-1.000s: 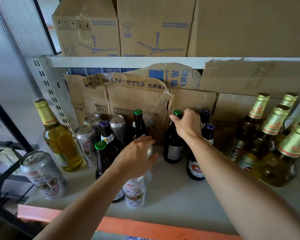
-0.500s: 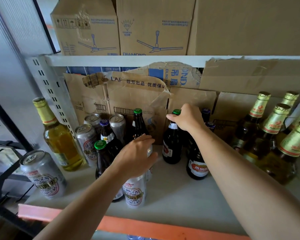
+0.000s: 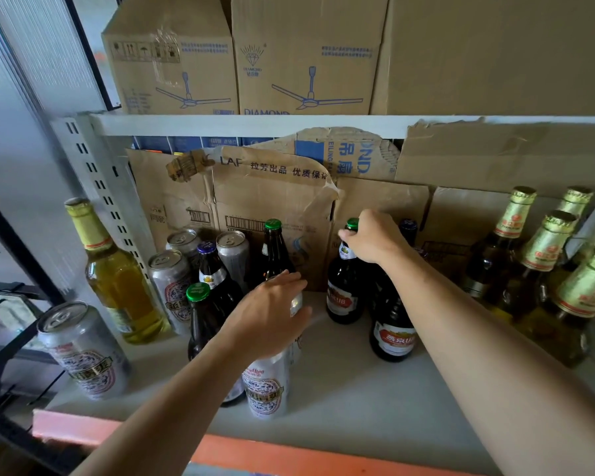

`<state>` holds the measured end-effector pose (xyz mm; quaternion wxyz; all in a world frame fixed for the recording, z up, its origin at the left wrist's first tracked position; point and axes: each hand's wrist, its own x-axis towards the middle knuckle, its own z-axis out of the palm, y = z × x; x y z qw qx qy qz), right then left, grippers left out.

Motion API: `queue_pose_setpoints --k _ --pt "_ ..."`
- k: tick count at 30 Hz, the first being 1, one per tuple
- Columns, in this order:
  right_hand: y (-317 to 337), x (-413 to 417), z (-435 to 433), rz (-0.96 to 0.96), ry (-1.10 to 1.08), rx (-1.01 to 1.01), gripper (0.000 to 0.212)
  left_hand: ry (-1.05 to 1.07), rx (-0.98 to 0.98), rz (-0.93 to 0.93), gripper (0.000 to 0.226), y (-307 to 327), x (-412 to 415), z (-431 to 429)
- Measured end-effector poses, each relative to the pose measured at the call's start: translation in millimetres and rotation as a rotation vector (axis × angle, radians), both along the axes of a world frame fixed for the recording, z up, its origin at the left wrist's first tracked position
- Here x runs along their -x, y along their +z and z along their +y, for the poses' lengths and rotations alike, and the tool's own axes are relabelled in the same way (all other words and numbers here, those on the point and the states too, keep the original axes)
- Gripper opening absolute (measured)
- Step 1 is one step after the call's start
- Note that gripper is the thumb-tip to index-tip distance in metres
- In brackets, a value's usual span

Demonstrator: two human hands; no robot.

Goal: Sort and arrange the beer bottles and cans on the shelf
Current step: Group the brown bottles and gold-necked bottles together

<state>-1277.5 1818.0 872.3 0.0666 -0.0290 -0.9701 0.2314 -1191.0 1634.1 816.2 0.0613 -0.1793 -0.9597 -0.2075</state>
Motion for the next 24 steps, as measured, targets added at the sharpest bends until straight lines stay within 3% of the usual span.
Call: queue_pose_setpoints --k 3,10,18,24 --pt "-3 -1 -4 0.051 -0.062 0.006 0.045 -0.002 -0.007 -0.003 0.055 0 0 0" --pt "3 8 -5 0.008 -0.079 -0.061 0.024 0.004 -0.025 -0.001 0.054 -1 -1 -1" --pt "4 10 -3 -0.037 -0.041 -0.107 0.017 -0.005 -0.010 0.003 0.055 -2 2 -1" --pt "-6 8 -3 0.018 -0.093 0.041 0.033 -0.003 -0.010 0.006 0.055 -1 1 -1"
